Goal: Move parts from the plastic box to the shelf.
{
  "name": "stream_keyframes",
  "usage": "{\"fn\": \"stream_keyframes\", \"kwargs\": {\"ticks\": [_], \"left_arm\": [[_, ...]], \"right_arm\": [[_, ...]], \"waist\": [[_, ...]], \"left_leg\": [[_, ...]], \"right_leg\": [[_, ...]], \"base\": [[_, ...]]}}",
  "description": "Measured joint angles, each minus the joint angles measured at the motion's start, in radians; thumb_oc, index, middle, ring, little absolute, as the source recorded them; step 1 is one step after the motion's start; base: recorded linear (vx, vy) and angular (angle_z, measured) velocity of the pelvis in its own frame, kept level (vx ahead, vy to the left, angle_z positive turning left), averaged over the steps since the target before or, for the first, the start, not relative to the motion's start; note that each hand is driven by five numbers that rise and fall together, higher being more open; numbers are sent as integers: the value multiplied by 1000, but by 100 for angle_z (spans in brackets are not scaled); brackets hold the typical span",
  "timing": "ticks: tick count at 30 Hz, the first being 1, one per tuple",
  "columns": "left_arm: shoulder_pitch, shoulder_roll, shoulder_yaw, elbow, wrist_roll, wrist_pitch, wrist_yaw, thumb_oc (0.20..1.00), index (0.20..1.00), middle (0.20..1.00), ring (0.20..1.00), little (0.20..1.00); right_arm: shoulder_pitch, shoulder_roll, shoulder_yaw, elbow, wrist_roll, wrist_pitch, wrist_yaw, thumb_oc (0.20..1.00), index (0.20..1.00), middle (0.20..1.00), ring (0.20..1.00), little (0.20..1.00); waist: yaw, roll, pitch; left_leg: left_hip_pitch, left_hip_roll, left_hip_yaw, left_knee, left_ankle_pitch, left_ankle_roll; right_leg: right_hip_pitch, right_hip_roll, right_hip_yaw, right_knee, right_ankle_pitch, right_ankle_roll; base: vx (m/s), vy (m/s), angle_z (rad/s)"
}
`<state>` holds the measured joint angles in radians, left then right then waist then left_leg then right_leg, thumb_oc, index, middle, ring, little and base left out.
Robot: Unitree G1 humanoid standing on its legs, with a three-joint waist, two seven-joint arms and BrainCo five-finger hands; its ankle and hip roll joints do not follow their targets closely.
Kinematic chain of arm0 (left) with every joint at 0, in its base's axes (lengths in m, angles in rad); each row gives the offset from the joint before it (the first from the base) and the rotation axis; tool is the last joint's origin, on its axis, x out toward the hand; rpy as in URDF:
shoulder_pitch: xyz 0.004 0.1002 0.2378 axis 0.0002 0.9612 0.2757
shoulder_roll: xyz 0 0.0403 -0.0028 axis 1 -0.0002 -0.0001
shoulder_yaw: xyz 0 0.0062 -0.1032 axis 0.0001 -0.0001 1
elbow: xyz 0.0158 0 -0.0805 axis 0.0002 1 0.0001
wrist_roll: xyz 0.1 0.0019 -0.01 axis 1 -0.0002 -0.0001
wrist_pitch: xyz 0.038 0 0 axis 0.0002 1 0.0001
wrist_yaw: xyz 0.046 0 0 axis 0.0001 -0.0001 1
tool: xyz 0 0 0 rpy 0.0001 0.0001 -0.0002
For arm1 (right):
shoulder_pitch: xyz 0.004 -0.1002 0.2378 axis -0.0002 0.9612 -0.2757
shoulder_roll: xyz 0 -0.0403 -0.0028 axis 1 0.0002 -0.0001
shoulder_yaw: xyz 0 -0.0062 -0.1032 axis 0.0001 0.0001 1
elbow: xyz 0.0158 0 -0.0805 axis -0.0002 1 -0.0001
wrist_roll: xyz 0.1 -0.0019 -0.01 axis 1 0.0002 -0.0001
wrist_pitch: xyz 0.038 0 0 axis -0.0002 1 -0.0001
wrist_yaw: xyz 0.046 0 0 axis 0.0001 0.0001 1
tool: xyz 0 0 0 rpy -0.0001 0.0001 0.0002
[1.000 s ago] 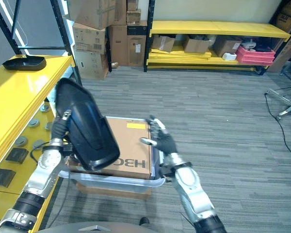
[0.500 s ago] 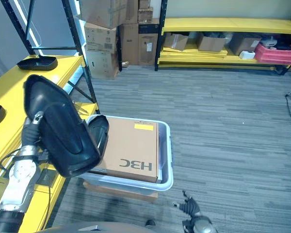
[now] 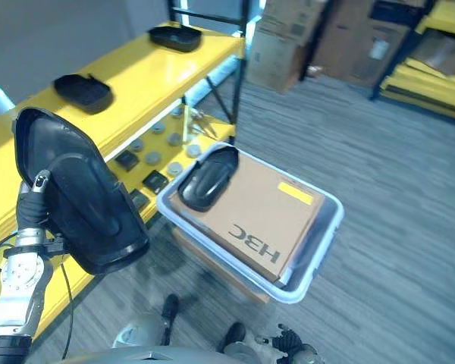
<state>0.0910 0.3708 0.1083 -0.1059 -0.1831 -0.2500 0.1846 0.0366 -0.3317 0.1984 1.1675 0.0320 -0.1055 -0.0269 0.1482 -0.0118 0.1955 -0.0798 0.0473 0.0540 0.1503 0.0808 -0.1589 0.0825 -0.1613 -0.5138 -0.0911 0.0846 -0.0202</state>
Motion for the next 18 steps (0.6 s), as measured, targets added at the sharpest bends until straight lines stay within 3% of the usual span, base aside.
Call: {"fn": "stream_keyframes", "kwargs": {"ticks": [1,2,4,5,6,7,8,9,10,12,14,15,16,17,18], "left_arm": [[-5,2,-2,-3,0,-1,-10,200,200,200,200,200],[-14,-4,-9,-1,1,-1,-17,200,200,200,200,200],[-39,-6,-19,-3,0,-4,-18,200,200,200,200,200],[-69,-3,-38,-3,1,-4,-20,200,200,200,200,200],[-96,14,-48,-4,2,-3,-26,200,200,200,200,200],[-99,18,-48,-6,2,-3,-26,200,200,200,200,200],[-97,69,-39,-9,32,-3,-22,200,200,200,200,200],[-97,95,-33,-9,43,-2,-22,200,200,200,200,200],[-97,110,-28,-9,51,0,-22,200,200,200,200,200],[-96,136,-31,-10,61,1,-26,200,200,200,200,200],[-112,151,-53,-12,68,1,-22,200,200,200,200,200],[-112,152,-50,-14,71,0,-24,200,200,200,200,200],[-122,162,-65,-14,77,1,-15,200,200,200,200,200],[-157,157,-94,1,83,1,-11,200,200,200,200,200],[-184,159,-125,5,83,-1,-13,200,200,200,200,200]], "right_arm": [[7,-3,-8,-2,1,4,-3,1000,1000,1000,1000,1000],[38,1,-18,-2,2,5,-4,1000,1000,1000,1000,1000],[50,9,-52,32,9,6,-5,1000,1000,1000,1000,1000],[64,10,-68,35,13,19,-6,1000,1000,1000,1000,1000],[71,36,-93,60,22,28,-4,1000,1000,1000,1000,1000],[70,41,-96,69,22,28,-4,1000,1000,1000,1000,1000],[79,62,-94,75,22,41,-6,1000,1000,1000,1000,1000],[59,67,-106,86,22,42,-6,1000,1000,1000,1000,1000],[49,67,-115,104,22,41,-7,1000,1000,1000,1000,1000],[10,53,-155,95,51,40,-21,1000,1000,1000,1000,1000],[-7,49,-162,60,83,39,-29,1000,1000,1000,1000,1000],[-19,57,-160,65,86,39,-25,1000,1000,1000,1000,1000],[-42,72,-130,65,94,41,-27,1000,1000,1000,1000,1000],[-50,84,-112,64,100,39,-26,1000,1000,1000,1000,1000],[-45,100,-101,70,112,39,-25,1000,1000,1000,1000,1000]], "waist": [[-40,5,-6],[-65,4,-23],[-101,32,-57],[-110,50,-66],[-113,22,-69],[-110,15,-73],[-109,-17,-107],[-106,-37,-120],[-102,-44,-127],[-101,-8,-123],[-119,19,-118],[-117,22,-120],[-124,22,-117],[-136,32,-111],[-149,35,-106]], "left_leg": [[33,37,46,44,-47,27],[75,79,184,68,-107,53],[123,128,392,15,-105,76],[137,110,421,-55,-107,84],[133,60,391,-105,-86,115],[133,50,384,-113,-85,118],[128,-5,310,-151,-75,141],[131,-30,300,-161,-76,154],[138,-41,295,-168,-77,158],[155,-43,272,-176,-83,170],[171,-57,234,-184,-79,207],[175,-62,231,-197,-75,211],[177,-72,189,-210,-69,220],[165,-59,151,-208,-64,215],[149,-51,107,-210,-59,203]], "right_leg": [[9,-8,-28,0,-10,16],[20,-25,-66,1,-11,25],[25,-31,-134,6,-6,39],[18,-35,-135,22,1,63],[20,-66,-142,29,-4,79],[20,-71,-143,29,-4,79],[19,-112,-154,63,-5,89],[20,-124,-141,83,19,84],[18,-141,-137,106,29,112],[-13,-194,-130,268,51,121],[-118,-259,-15,505,15,188],[-151,-263,10,540,-18,205],[-204,-182,165,545,-68,209],[-221,-87,313,512,-130,179],[-227,17,458,430,-163,173]], "base": [[-60,68,186],[-94,100,195],[-64,137,149],[16,172,157],[46,196,121],[104,343,145],[143,374,103],[171,416,101],[154,364,41],[82,229,36],[29,57,49],[38,-29,42],[74,-110,57],[83,-144,86],[140,-126,132]]}}
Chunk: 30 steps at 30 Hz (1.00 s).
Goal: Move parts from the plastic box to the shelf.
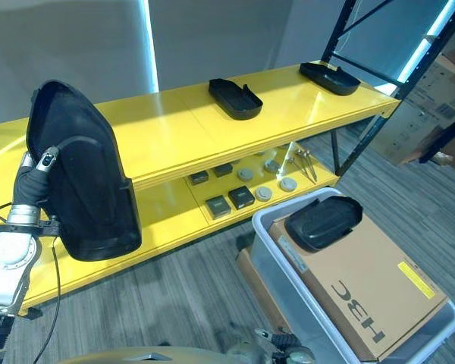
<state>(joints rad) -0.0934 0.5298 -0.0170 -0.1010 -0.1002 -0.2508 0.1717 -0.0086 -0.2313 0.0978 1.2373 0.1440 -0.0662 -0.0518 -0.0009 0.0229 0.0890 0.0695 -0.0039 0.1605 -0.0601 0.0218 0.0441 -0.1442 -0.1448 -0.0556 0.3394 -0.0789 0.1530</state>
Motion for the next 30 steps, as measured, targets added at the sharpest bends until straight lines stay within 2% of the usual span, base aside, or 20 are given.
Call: {"fn": "stream_keyframes", "kwargs": {"ticks": [1,2,4,7,8,9,10,11,12,14,15,16,18,20,22,24,26,27,29,30], "left_arm": [[-30,-3,-43,4,0,-3,-4,200,200,200,200,200],[-45,-2,-74,5,-2,-8,-5,200,200,200,200,200],[-33,-1,-93,5,-3,-11,-5,200,200,200,200,200],[-4,10,-83,3,-3,-10,-5,200,200,200,200,200],[40,1,-48,2,-3,-10,-2,200,200,200,200,200],[63,-14,-41,8,-3,-12,0,200,200,200,200,200],[94,-35,-38,14,-3,-11,1,200,200,200,200,200],[123,-54,-34,16,-3,-7,-4,200,200,200,200,200],[137,-55,-31,16,-3,-6,-4,200,200,200,200,200],[140,-61,-21,16,-4,-5,-2,200,200,200,200,200],[135,-61,-23,16,-4,-5,-1,200,200,200,200,200],[134,-62,-23,15,-3,-5,0,200,200,200,200,200],[120,-39,-22,12,6,-6,4,200,200,200,200,200],[119,-39,-12,14,8,-6,13,200,200,200,200,200],[118,-40,-11,15,8,-5,40,200,200,200,200,200],[120,-41,-7,15,10,-5,43,200,200,200,200,200],[124,-42,-4,15,22,-5,44,200,200,200,200,200],[123,-43,-5,15,29,-4,42,200,200,200,200,200],[117,-38,6,10,30,0,43,200,200,200,200,200],[107,-23,22,7,30,4,44,200,200,200,200,200]], "right_arm": [[7,12,1,-1,17,-3,0,1000,1000,1000,1000,1000],[13,15,9,6,28,-1,-1,1000,1000,1000,1000,1000],[29,18,10,5,54,-3,-3,1000,1000,1000,1000,1000],[57,19,0,4,57,-18,-3,1000,1000,1000,1000,1000],[67,20,-1,8,55,-18,-3,1000,1000,1000,1000,1000],[58,10,12,19,47,-17,-1,1000,1000,1000,1000,1000],[54,-6,31,32,44,-17,0,1000,1000,1000,1000,1000],[51,-23,43,28,31,-17,1,1000,1000,1000,1000,1000],[43,-29,55,29,6,-16,5,1000,1000,1000,1000,1000],[39,-39,62,31,-9,-18,6,1000,1000,1000,1000,1000],[37,-50,73,34,-28,-17,7,1000,1000,1000,1000,1000],[35,-67,79,36,-36,-17,11,1000,1000,1000,1000,1000],[44,-78,77,41,-58,-16,21,1000,1000,1000,1000,1000],[44,-74,74,54,-71,-16,20,1000,1000,1000,1000,1000],[44,-70,72,53,-72,-16,20,1000,1000,1000,1000,1000],[45,-66,39,48,-70,-16,16,1000,1000,1000,1000,1000],[50,-75,26,41,-70,-17,7,1000,1000,1000,1000,1000],[47,-83,18,41,-70,-15,4,1000,1000,1000,1000,1000],[71,-74,17,34,-70,-14,-1,1000,1000,1000,1000,1000],[78,-46,16,9,-65,-16,-3,1000,1000,1000,1000,1000]], "waist": [[-16,-6,-2],[-25,-13,1],[-29,-23,7],[-23,-31,5],[-25,-48,-6],[-9,-29,-4],[-10,-4,-10],[-7,13,-6],[7,8,0],[30,-22,16],[32,-40,24],[39,-46,30],[33,-40,40],[33,-20,37],[34,-7,40],[35,12,33],[28,42,21],[26,57,19],[25,43,21],[13,9,18]], "left_leg": [[-21,-5,-49,-3,9,-12],[-33,-15,-82,-9,11,-15],[-38,-25,-102,-23,13,-14],[-46,-21,-150,-25,9,-27],[-33,-6,-172,-25,-1,-62],[-32,25,-182,-25,-4,-78],[-29,58,-191,-25,-12,-91],[-22,93,-191,2,-8,-106],[-39,102,-185,54,5,-133],[-103,92,-184,203,13,-138],[-153,88,-190,288,12,-160],[-175,83,-188,281,10,-170],[-174,101,-176,104,47,-188],[-162,123,-154,-7,87,-184],[-173,139,-130,-23,124,-188],[-153,142,-129,-25,135,-179],[-124,135,-122,-25,137,-168],[-101,126,-98,-26,120,-145],[-68,93,-55,-27,99,-112],[-62,55,-43,-24,87,-82]], "right_leg": [[2,66,131,-99,-10,-7],[1,79,172,-182,-1,-21],[0,60,182,-354,88,-58],[6,19,106,-421,168,-57],[20,7,37,-409,227,-58],[39,31,13,-416,247,-64],[53,58,-13,-423,236,-71],[71,88,-42,-427,212,-106],[83,98,-50,-428,201,-122],[105,96,-66,-426,194,-142],[119,85,-96,-422,194,-158],[138,78,-102,-421,181,-166],[155,85,-149,-429,143,-158],[161,100,-155,-428,137,-156],[180,108,-150,-429,124,-151],[188,117,-128,-429,117,-154],[195,119,-110,-427,110,-132],[210,113,-100,-426,104,-113],[214,71,-83,-393,99,-91],[188,26,-72,-340,87,-59]], "base": [[155,-160,133],[204,-197,138],[207,-222,100],[120,-283,71],[153,-323,73],[195,-349,70],[151,-214,48],[70,-212,47],[3,-127,33],[3,-89,26],[37,-47,47],[223,-50,82],[216,4,61],[135,51,14],[238,113,-11],[270,189,-40],[322,249,-36],[156,133,-27],[117,160,-31],[91,137,-25]]}}
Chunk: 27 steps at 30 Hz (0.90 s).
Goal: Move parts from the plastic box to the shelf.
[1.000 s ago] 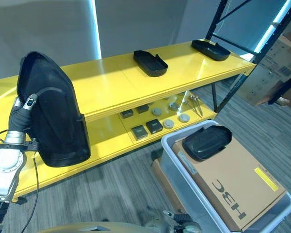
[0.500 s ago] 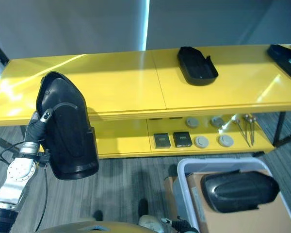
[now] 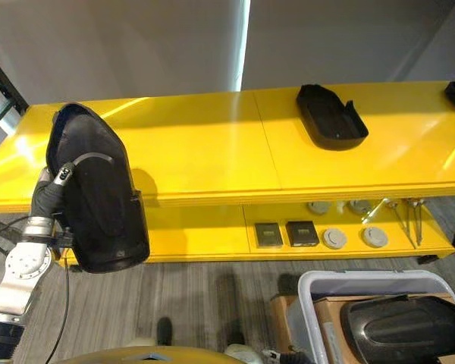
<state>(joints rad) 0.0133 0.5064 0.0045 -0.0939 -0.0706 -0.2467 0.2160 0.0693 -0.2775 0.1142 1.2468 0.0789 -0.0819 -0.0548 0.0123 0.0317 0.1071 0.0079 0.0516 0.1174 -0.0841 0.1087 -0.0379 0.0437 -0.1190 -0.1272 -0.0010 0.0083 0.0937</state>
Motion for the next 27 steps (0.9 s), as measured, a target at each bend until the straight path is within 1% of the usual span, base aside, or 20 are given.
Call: {"fn": "stream_keyframes", "kwargs": {"ticks": [1,2,3,4,5,7,9,10,11,12,14,16,18,19,21,22,23,25,26,27], "left_arm": [[-8,19,-1,1,0,7,0,200,200,200,200,200],[-11,29,-1,3,0,11,0,200,200,200,200,200],[-15,46,-2,6,0,14,0,200,200,200,200,200],[-34,82,-7,11,4,18,3,200,200,200,200,200],[-76,116,-9,35,7,20,3,200,200,200,200,200],[-115,102,-9,80,1,25,1,200,200,200,200,200],[-157,80,-12,118,-26,25,4,200,200,200,200,200],[-173,79,-11,129,-47,25,8,200,200,200,200,200],[-181,63,-10,137,-70,25,19,200,200,200,200,200],[-240,59,-50,190,-120,29,19,200,200,200,200,200],[-286,67,-70,213,-150,31,15,200,200,200,200,200],[-415,94,-108,299,-215,24,0,200,200,200,200,200],[-588,107,-139,456,-328,23,0,200,200,200,200,200],[-654,144,-190,522,-369,19,-2,200,200,200,200,200],[-760,204,-238,614,-410,24,-6,200,200,200,200,200],[-849,270,-317,715,-441,25,-20,200,200,200,200,200],[-930,285,-368,805,-462,29,-32,200,200,200,200,200],[-986,292,-381,869,-502,36,-40,200,200,200,200,200],[-1054,295,-442,972,-529,37,-61,200,200,200,200,200],[-1106,297,-487,1054,-535,58,-79,200,200,200,200,200]], "right_arm": [[1,15,0,-14,5,0,0,1000,1000,1000,1000,1000],[0,25,-1,-16,14,-2,-2,1000,1000,1000,1000,1000],[-6,36,2,-20,19,-2,-4,1000,1000,1000,1000,1000],[-21,44,45,-37,31,0,-17,1000,1000,1000,1000,1000],[-45,43,76,-57,31,-2,-16,1000,1000,1000,1000,1000],[-41,54,106,-76,29,-2,-14,1000,1000,1000,1000,1000],[-36,60,123,-87,28,-4,-14,1000,1000,1000,1000,1000],[-38,64,132,-89,18,-2,-12,1000,1000,1000,1000,1000],[-45,57,132,-89,0,-3,-11,1000,1000,1000,1000,1000],[-49,32,127,-88,-6,-10,-10,1000,1000,1000,1000,1000],[-55,12,112,-83,-8,-10,-8,1000,1000,1000,1000,1000],[-73,1,100,-36,-7,-5,-8,1000,1000,1000,1000,1000],[-91,-16,110,-3,-7,6,-8,1000,1000,1000,1000,1000],[-91,-22,110,-1,-7,7,-8,1000,1000,1000,1000,1000],[-105,-32,112,12,-7,17,-8,1000,1000,1000,1000,1000],[-112,-32,126,32,-7,21,-5,1000,1000,1000,1000,1000],[-111,-34,139,32,-7,22,1,1000,1000,1000,1000,1000],[-111,-33,144,34,-7,28,11,1000,1000,1000,1000,1000],[-118,-32,160,34,-7,28,13,1000,1000,1000,1000,1000],[-131,-30,164,34,-6,29,14,1000,1000,1000,1000,1000]], "waist": [[-4,-9,3],[-9,-18,0],[-13,-18,3],[-14,-32,-5],[-20,-38,1],[-46,-43,3],[-44,-52,0],[-45,-70,-2],[-50,-69,0],[-54,-32,22],[-70,-7,26],[-80,-1,26],[-114,-3,29],[-122,-4,30],[-141,-3,36],[-156,0,37],[-155,2,40],[-157,12,53],[-153,20,59],[-152,24,63]], "left_leg": [[-5,-9,12,3,0,5],[-12,-13,16,3,-2,9],[-16,-18,21,2,-5,12],[-42,-21,30,2,-13,19],[-70,-21,44,3,-10,20],[-66,-25,48,2,-12,15],[-65,-26,48,1,-18,7],[-70,-32,49,-3,-19,1],[-75,-21,49,-3,-18,-11],[-83,5,43,2,-13,-22],[-98,24,41,2,-9,-30],[-121,39,48,2,-4,-37],[-143,46,55,3,2,-43],[-153,46,61,2,4,-44],[-173,46,74,2,8,-46],[-185,46,82,2,9,-46],[-193,46,81,2,11,-47],[-201,46,84,2,12,-47],[-210,46,86,2,12,-47],[-220,45,89,2,15,-47]], "right_leg": [[-36,-13,14,47,-12,5],[-53,-18,26,57,-10,3],[-67,-26,41,53,-8,1],[-114,-34,79,19,-3,11],[-152,-42,98,-44,23,29],[-149,-57,97,-75,59,36],[-145,-57,88,-86,82,34],[-145,-58,84,-87,101,30],[-150,-46,80,-89,117,40],[-151,-19,64,-88,116,28],[-166,-1,64,-86,118,23],[-194,15,66,-82,125,15],[-224,23,74,-83,132,7],[-238,24,85,-83,135,6],[-266,21,93,-88,141,6],[-285,22,104,-88,146,5],[-294,23,106,-84,149,3],[-305,23,111,-86,150,4],[-314,23,113,-88,151,4],[-324,23,114,-87,153,3]], "base": [[-8,57,-11],[-22,28,-12],[-21,27,-27],[19,-11,-40],[8,-30,-31],[0,-40,2],[13,-35,2],[19,-40,-3],[-18,-49,5],[-50,-20,4],[-49,-15,0],[-34,-9,-11],[-59,5,-16],[-49,4,-23],[-42,11,-25],[-41,15,-21],[-31,12,-15],[-7,13,-5],[-1,15,-3],[4,18,-4]]}}
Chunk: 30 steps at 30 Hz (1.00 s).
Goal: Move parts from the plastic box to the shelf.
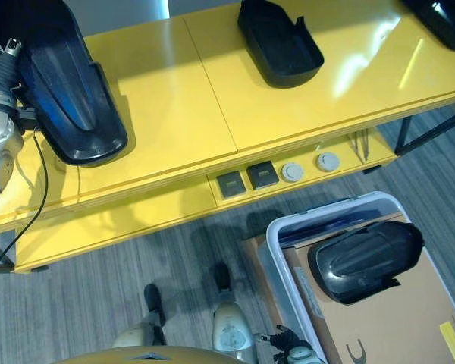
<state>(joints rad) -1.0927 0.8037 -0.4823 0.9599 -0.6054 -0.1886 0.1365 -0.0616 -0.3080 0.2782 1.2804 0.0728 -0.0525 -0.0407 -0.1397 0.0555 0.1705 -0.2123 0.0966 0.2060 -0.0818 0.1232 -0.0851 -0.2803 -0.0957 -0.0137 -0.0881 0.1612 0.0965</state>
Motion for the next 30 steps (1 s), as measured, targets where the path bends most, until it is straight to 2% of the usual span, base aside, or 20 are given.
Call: {"fn": "stream_keyframes", "kwargs": {"ticks": [2,5,7,15,30], "left_arm": [[-25,3,12,44,-15,36,-14,200,200,200,200,200],[-103,2,-25,176,-23,77,-71,200,200,200,200,200],[-135,7,-24,190,-21,92,-85,200,200,200,200,200],[-133,8,-48,188,5,116,-126,200,200,200,200,200],[-134,10,-69,149,42,104,-118,200,200,200,200,200]], "right_arm": [[-29,1,3,-3,1,6,2,1000,1000,1000,1000,1000],[-70,-6,59,-4,3,10,5,1000,1000,1000,1000,1000],[-88,-14,72,-5,4,11,9,1000,1000,1000,1000,1000],[-108,-13,77,-7,21,10,12,1000,1000,1000,1000,1000],[-108,-10,80,-7,60,8,14,1000,1000,1000,1000,1000]], "waist": [[-4,6,25],[0,4,48],[4,4,71],[7,-4,94],[5,-5,99]], "left_leg": [[-1,-1,5,0,1,0],[-25,-1,14,0,3,0],[-33,-1,14,0,6,2],[-49,0,20,0,6,1],[-51,1,39,0,5,1]], "right_leg": [[-3,0,3,5,3,0],[-34,0,12,5,9,-1],[-41,1,12,6,17,0],[-62,4,22,6,18,-1],[-73,6,37,5,19,0]], "base": [[-1,10,-4],[-4,-7,-6],[0,0,0],[8,-10,-3],[6,-4,-2]]}}
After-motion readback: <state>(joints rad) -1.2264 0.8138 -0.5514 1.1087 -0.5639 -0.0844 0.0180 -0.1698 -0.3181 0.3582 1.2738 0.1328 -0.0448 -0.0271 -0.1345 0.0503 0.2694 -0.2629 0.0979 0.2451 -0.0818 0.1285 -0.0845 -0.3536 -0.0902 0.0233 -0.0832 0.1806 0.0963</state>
